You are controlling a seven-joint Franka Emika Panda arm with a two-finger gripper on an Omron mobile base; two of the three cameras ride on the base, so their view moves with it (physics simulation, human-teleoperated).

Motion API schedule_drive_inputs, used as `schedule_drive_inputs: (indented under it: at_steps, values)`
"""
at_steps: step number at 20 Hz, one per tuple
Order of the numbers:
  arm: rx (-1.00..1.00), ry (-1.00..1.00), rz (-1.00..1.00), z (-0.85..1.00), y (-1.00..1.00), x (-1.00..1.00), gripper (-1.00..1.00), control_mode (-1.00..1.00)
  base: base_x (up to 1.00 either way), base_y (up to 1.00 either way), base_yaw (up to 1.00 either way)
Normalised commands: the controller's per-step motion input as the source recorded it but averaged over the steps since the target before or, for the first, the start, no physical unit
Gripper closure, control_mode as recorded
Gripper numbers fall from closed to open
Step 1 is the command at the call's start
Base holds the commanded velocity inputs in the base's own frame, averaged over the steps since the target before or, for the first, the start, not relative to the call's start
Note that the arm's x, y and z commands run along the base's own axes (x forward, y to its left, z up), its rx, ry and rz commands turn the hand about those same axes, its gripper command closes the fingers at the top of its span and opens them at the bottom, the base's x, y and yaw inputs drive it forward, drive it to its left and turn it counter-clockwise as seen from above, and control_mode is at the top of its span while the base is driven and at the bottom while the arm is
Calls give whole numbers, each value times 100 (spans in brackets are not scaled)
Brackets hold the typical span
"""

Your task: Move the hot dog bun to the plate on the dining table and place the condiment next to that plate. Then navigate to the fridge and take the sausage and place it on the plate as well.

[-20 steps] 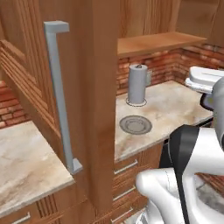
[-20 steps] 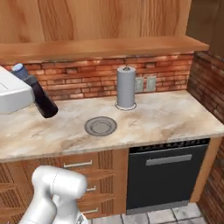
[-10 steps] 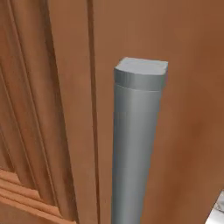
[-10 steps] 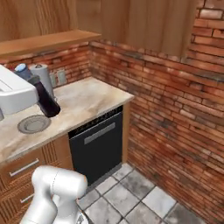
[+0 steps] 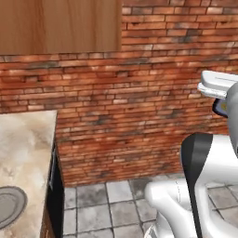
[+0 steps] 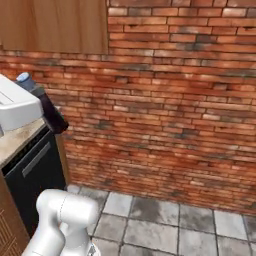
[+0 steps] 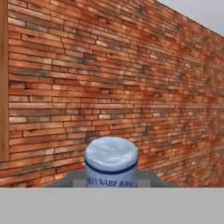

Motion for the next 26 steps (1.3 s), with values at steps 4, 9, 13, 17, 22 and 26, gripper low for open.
schedule_drive_inputs:
  at_steps: [4, 9, 13, 17, 22, 26]
  values:
    - [0, 0, 0, 0, 0, 0, 100, 100, -13, 0, -96]
    - [0, 0, 0, 0, 0, 0, 100, 100, 10, 0, -85]
    - [0, 0, 0, 0, 0, 0, 100, 100, 28, 1, -66]
    - [0, 0, 0, 0, 0, 0, 100, 100, 34, 3, -63]
    - [0, 0, 0, 0, 0, 0, 100, 100, 62, 21, -57]
    - [0, 0, 0, 0, 0, 0, 100, 100, 67, 48, -54]
